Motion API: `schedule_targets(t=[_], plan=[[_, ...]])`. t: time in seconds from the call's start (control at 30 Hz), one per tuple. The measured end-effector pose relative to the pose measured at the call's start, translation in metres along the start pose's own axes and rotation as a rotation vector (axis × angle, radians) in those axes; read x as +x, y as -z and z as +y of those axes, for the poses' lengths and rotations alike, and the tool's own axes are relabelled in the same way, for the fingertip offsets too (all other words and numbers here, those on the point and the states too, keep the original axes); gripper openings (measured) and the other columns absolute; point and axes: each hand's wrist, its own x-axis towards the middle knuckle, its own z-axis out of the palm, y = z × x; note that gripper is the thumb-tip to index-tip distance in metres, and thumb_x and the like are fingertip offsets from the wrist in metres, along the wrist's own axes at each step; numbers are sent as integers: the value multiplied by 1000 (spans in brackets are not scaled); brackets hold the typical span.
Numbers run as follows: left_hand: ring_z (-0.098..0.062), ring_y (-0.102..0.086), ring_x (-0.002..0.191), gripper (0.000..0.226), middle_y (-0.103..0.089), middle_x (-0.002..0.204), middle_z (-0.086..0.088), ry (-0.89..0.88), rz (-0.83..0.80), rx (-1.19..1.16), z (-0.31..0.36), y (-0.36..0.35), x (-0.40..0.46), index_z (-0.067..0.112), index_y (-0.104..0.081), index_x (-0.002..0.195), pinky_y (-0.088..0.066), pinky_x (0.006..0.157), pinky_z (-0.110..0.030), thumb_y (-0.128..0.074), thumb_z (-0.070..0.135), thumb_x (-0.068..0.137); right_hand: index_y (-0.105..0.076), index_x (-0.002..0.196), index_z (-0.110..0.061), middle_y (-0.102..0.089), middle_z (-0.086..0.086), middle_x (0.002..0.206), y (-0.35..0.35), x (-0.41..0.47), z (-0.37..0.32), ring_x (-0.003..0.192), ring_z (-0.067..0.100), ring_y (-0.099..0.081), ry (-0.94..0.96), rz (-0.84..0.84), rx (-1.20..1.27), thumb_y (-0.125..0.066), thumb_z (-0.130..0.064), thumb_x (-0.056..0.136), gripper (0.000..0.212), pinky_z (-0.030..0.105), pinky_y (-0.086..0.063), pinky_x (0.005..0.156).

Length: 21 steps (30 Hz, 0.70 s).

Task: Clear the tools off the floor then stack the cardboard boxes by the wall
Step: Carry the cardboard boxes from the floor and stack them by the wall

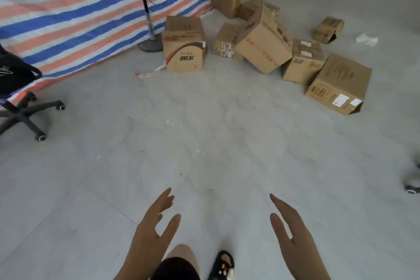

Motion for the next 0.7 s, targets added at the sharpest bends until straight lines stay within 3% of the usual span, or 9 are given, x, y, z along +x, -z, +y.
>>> schedule_targets(t=[0.1, 0.3, 0.5, 0.63, 0.7], plan=[[14, -52, 110, 55, -53, 117, 39, 46, 50, 7, 9, -10, 45, 73, -35, 115, -40, 90, -16, -60, 40, 78, -25, 99, -87, -42, -32, 122, 1, 64, -2, 104, -37, -30, 17, -42, -12, -46, -38, 83, 55, -8, -26, 83], [15, -53, 106, 46, -54, 113, 41, 115, 150, -16, 16, -13, 178, 77, -37, 108, -41, 88, -18, -58, 58, 72, -23, 100, -87, -42, -31, 123, -20, 218, -22, 105, -36, -29, 40, -114, -43, -45, -43, 78, 53, -8, -26, 83], [13, -52, 110, 64, -54, 115, 39, 83, 186, -28, 49, 24, 364, 74, -38, 111, -40, 89, -15, -60, 20, 85, -26, 100, -86, -42, -33, 124, -49, 390, -94, 106, -34, -32, 66, -134, 23, -43, -46, 79, 49, 13, -29, 94], [15, -52, 109, 55, -53, 116, 39, 92, 194, -43, 65, 39, 458, 72, -38, 113, -39, 90, -14, -57, 34, 79, -22, 104, -86, -39, -43, 122, -66, 483, -129, 110, -33, -30, 129, -169, 7, -42, -52, 84, 44, 1, -29, 87], [16, -52, 107, 61, -52, 114, 42, 105, 190, -31, 70, 38, 499, 76, -37, 109, -39, 91, -15, -60, 27, 83, -24, 105, -85, -43, -49, 120, -68, 527, -138, 111, -32, -31, 136, -152, 2, -42, -64, 84, 35, -2, -30, 85]])
